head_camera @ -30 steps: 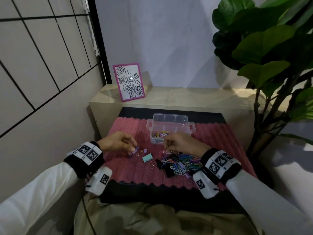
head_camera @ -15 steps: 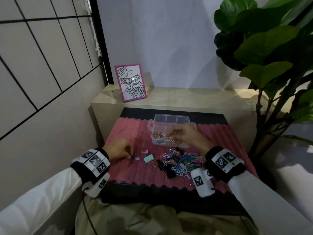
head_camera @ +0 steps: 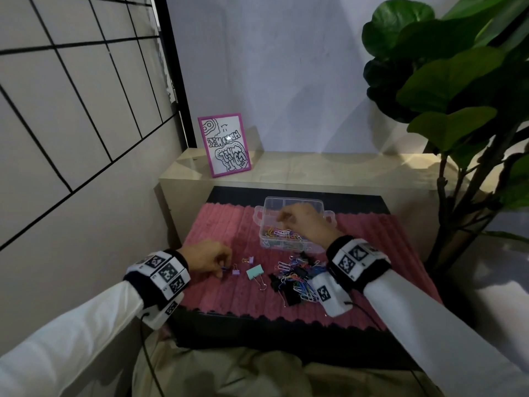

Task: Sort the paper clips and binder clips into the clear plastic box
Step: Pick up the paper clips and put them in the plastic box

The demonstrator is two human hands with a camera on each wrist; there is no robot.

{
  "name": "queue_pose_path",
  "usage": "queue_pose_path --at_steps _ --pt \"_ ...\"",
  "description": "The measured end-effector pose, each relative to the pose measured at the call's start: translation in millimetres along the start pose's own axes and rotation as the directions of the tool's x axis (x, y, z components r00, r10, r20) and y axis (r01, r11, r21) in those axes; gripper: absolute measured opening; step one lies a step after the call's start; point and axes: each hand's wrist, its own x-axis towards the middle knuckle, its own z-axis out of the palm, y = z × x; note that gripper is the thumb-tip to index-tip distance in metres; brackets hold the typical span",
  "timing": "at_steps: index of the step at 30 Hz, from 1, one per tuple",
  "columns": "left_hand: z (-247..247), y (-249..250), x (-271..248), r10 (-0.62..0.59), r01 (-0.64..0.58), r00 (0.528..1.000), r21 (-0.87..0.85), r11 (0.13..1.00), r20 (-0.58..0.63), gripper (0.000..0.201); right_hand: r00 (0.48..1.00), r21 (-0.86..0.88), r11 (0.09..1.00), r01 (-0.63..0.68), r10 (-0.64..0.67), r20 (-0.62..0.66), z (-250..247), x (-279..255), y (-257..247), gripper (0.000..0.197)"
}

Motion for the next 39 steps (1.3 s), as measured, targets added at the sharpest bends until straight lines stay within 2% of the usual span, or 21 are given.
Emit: queue_pose_path --at_steps 2,4,6,8,11,14,16,19,23,26,28,31,35,37,39 --pt "1.0 -3.4 -1.6 0.023 -0.023 1.0 0.005 1.0 0.001 0.02 0.988 -0.019 0.99 0.141 -0.142 -0.051 -1.6 -13.4 -3.2 0.015" --pt "2.4 -6.1 -2.4 0.057 -0.057 0.998 -0.008 0.998 0.003 0.015 0.968 -0.084 0.967 0.239 -0.23 0.104 -2.5 -27.1 -8.5 0.012" --pt "1.0 -7.3 -3.1 0.082 -0.082 0.997 -0.024 0.996 0.007 0.012 0.926 -0.206 0.943 0.261 -0.184 0.33 4.2 -33.9 -14.2 0.013" --pt "-5.1 -6.8 -5.3 0.092 -0.094 0.995 -0.066 0.993 -0.026 0.01 0.885 -0.297 0.917 0.266 -0.11 0.452 14.5 -33.0 -15.8 0.023" --pt "-24.4 -1.5 -9.3 0.09 -0.125 0.976 -0.172 0.977 -0.197 0.01 0.872 -0.345 0.911 0.225 -0.03 0.489 22.3 -28.3 -15.6 0.036" --pt "-45.7 11.4 -0.7 0.043 -0.148 0.933 -0.273 0.951 -0.358 0.011 0.863 -0.315 0.934 0.167 0.016 0.505 24.0 -26.5 -14.7 0.031" --pt "-53.9 22.5 14.3 0.032 -0.152 0.913 -0.267 0.952 -0.407 0.013 0.861 -0.285 0.948 0.139 0.027 0.508 24.3 -25.7 -13.0 0.025" --pt "-54.7 40.7 39.6 0.054 -0.152 0.908 -0.206 0.967 -0.415 0.018 0.878 -0.193 0.978 0.077 0.025 0.478 22.1 -27.2 -7.2 0.022" --pt "-51.4 57.6 58.9 0.096 -0.174 0.919 -0.174 0.969 -0.383 0.025 0.954 0.003 1.0 -0.026 0.024 0.3 6.9 -34.0 5.7 0.016" --pt "-47.2 62.2 60.9 0.177 -0.238 0.931 -0.167 0.957 -0.318 0.032 0.977 0.277 0.954 -0.118 0.061 0.206 -5.8 -39.3 13.3 0.016" --pt "-43.8 61.9 57.9 0.204 -0.27 0.917 -0.155 0.95 -0.343 0.035 0.974 0.41 0.897 -0.167 0.085 0.21 -11.8 -42.2 12.3 0.014" --pt "-40.8 57.1 45.8 0.208 -0.291 0.899 -0.172 0.941 -0.385 0.032 0.959 0.439 0.868 -0.231 0.127 0.253 -16.6 -41.0 11.1 0.017" --pt "-31.1 44.5 20.9 0.192 -0.268 0.933 -0.231 0.935 -0.306 0.028 0.952 0.416 0.877 -0.242 0.132 0.276 -17.7 -30.4 16.1 0.02" --pt "-24.3 34.6 9.9 0.167 -0.239 0.941 -0.228 0.944 -0.295 0.027 0.961 0.352 0.913 -0.208 0.124 0.246 -18.4 -22.5 14.7 0.02" --pt "-19.5 28.6 2.7 0.14 -0.215 0.943 -0.23 0.949 -0.302 0.026 0.975 0.364 0.91 -0.199 0.147 0.166 -18.3 -13.0 10.7 0.019"
